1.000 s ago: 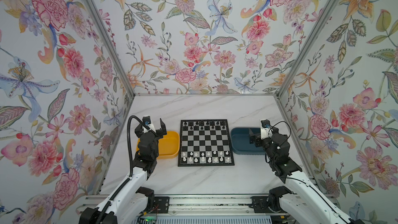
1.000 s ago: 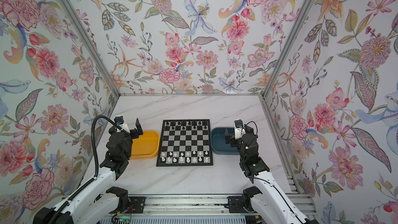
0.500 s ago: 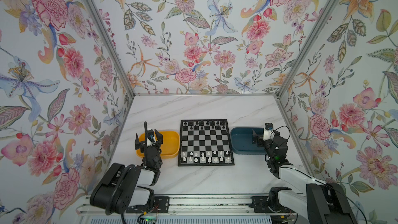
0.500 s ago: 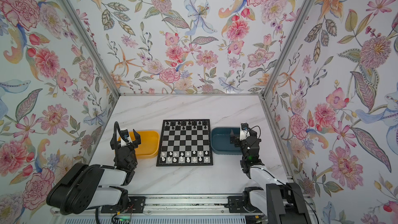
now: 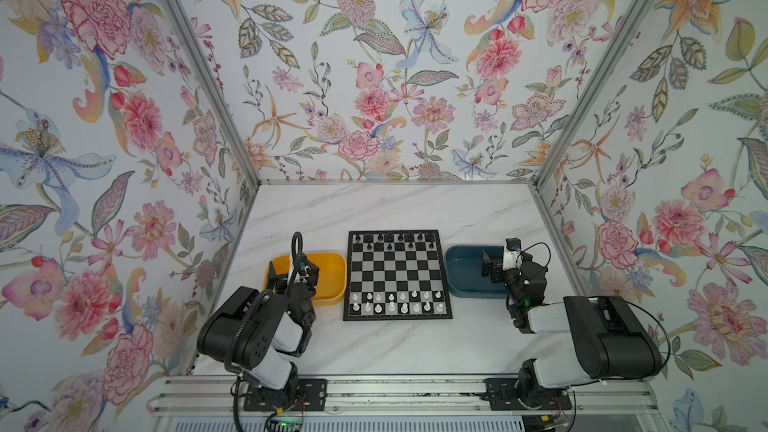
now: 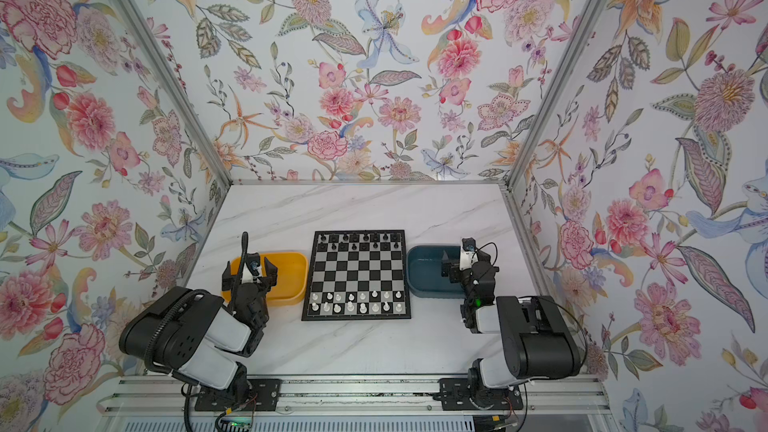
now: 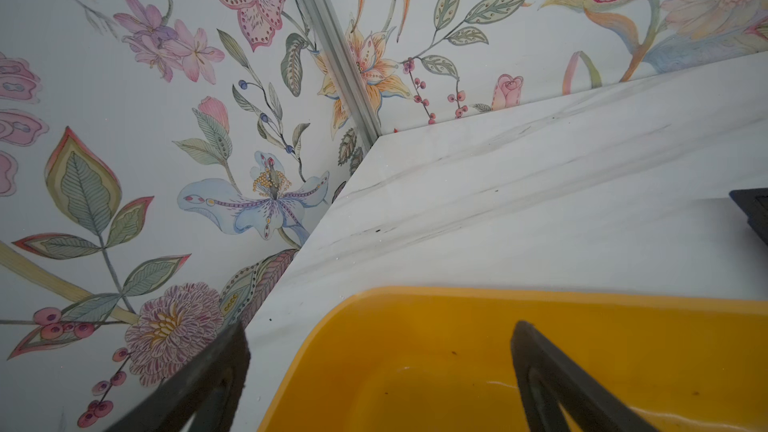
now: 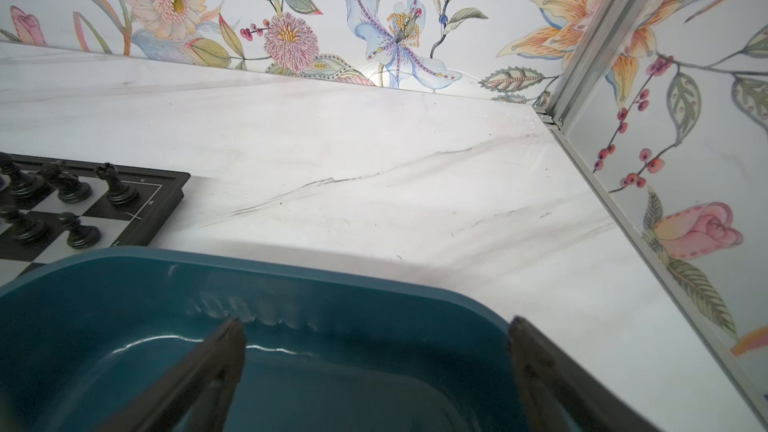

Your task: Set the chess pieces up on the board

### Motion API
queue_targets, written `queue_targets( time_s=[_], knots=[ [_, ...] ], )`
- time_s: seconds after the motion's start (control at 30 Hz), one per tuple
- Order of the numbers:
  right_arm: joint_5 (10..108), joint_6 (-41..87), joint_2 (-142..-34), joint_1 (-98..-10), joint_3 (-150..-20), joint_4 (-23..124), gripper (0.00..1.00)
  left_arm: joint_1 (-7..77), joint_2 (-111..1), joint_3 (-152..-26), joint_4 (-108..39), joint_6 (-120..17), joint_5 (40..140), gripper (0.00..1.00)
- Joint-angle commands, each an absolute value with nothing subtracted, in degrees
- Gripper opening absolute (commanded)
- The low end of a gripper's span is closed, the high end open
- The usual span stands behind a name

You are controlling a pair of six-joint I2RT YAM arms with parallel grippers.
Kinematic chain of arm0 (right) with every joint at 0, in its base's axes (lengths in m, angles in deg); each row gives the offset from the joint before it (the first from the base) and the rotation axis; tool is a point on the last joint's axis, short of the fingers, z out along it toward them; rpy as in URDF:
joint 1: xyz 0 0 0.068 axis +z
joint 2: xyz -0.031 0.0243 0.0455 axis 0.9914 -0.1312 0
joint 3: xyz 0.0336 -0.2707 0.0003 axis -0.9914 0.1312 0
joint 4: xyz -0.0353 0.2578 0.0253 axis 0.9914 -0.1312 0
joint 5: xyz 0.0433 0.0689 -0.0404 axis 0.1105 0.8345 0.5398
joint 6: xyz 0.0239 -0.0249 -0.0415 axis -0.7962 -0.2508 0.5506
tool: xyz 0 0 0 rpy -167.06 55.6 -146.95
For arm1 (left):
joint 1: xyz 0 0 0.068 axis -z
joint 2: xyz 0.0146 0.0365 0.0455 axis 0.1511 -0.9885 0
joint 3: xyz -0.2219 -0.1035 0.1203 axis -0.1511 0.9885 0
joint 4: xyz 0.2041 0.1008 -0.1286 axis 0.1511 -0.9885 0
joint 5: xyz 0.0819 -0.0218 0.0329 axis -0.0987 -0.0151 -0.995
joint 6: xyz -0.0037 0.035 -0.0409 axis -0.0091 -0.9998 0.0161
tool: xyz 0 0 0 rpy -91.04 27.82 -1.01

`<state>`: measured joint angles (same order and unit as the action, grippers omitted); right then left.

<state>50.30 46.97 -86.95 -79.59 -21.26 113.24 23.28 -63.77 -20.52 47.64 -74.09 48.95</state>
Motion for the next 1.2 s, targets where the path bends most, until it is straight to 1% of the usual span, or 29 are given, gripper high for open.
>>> queue_targets(
  time_s=[0.0, 0.17, 0.33, 0.4, 0.5, 0.6, 1.17],
  knots=[
    [51.49, 46.15, -88.58, -80.15, -20.52, 120.81, 0.99, 22.19, -64.46, -19.15, 63.98, -74.03, 53.31, 0.99],
    [54.14, 46.09, -88.28, -80.92, -20.98, 119.16, 0.99, 20.31, -66.81, -19.27, 64.15, -73.02, 59.04, 0.99],
    [53.98, 45.25, -88.36, -81.55, -23.04, 115.51, 0.99, 19.94, -67.36, -20.44, 63.68, -72.92, 58.21, 0.99],
    [55.11, 44.37, -88.37, -82.48, -24.05, 113.68, 0.99, 19.78, -66.52, -21.85, 60.23, -71.89, 55.9, 0.99],
    [55.59, 43.72, -88.45, -82.99, -24.31, 113.22, 0.99, 18.67, -65.0, -25.57, 51.1, -69.81, 55.39, 0.99],
    [55.76, 43.34, -88.49, -83.31, -24.4, 113.13, 0.99, 15.15, -63.63, -28.19, 43.3, -66.34, 59.2, 0.99],
    [55.61, 43.19, -88.45, -83.43, -24.51, 112.95, 0.99, 14.51, -63.49, -28.72, 43.63, -66.16, 60.44, 0.99]
  ],
)
